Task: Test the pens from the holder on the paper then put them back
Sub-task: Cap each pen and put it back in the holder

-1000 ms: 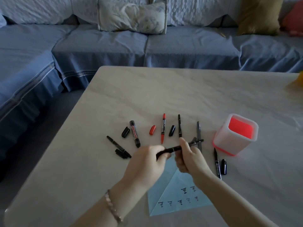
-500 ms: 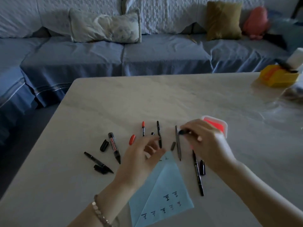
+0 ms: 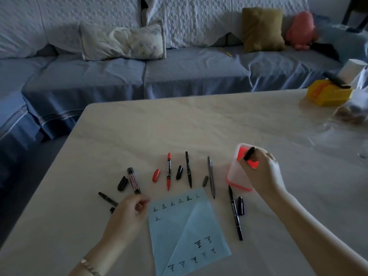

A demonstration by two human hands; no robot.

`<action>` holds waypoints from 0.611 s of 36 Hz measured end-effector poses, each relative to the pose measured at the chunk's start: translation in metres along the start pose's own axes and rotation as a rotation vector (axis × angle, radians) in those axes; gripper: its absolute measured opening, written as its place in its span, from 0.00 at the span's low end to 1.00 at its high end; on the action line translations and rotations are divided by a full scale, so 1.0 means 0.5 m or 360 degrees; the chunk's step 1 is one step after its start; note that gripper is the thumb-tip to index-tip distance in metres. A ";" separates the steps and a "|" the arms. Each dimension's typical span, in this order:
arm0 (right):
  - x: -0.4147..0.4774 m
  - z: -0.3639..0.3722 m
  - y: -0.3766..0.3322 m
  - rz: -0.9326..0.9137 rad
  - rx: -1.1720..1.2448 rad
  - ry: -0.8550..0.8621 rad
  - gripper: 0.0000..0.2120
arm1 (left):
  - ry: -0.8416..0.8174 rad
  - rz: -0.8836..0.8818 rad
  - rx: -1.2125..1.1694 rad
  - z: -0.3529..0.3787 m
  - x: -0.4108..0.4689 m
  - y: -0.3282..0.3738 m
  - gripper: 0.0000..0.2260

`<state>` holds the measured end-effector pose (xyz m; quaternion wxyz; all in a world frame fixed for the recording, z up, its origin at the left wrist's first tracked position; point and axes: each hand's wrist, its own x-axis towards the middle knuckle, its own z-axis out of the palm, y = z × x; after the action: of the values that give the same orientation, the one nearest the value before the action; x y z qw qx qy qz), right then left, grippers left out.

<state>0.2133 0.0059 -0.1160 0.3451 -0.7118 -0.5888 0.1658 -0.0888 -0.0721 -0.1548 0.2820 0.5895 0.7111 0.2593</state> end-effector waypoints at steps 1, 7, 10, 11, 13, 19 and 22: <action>-0.002 0.000 0.000 0.0017 -0.0018 -0.0017 0.03 | 0.0007 -0.0018 0.0022 -0.003 0.002 -0.007 0.05; -0.025 -0.021 -0.016 -0.0036 -0.0121 -0.0005 0.11 | 0.0177 -0.0200 0.0297 -0.017 0.014 -0.044 0.05; -0.045 -0.029 -0.056 -0.0178 -0.0146 0.0047 0.14 | 0.0288 -0.0432 0.0313 -0.029 0.023 -0.062 0.04; -0.053 -0.034 -0.070 -0.0224 -0.0140 0.0051 0.13 | 0.0301 -0.0499 0.0279 -0.032 0.028 -0.064 0.03; -0.073 -0.027 -0.103 -0.0319 -0.0083 -0.0010 0.12 | 0.0279 -0.0628 0.0231 -0.043 0.035 -0.073 0.05; -0.117 0.076 -0.193 -0.0545 -0.0034 -0.0542 0.04 | 0.0158 -0.0701 0.0064 -0.058 0.037 -0.100 0.04; -0.135 0.165 -0.242 -0.0562 -0.0136 -0.0905 0.07 | 0.0140 -0.0624 0.0070 -0.058 0.025 -0.113 0.06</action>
<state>0.0558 -0.0259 -0.1029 0.1602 -0.5379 -0.7822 0.2705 -0.1502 -0.0706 -0.1754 0.2828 0.4339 0.8294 0.2092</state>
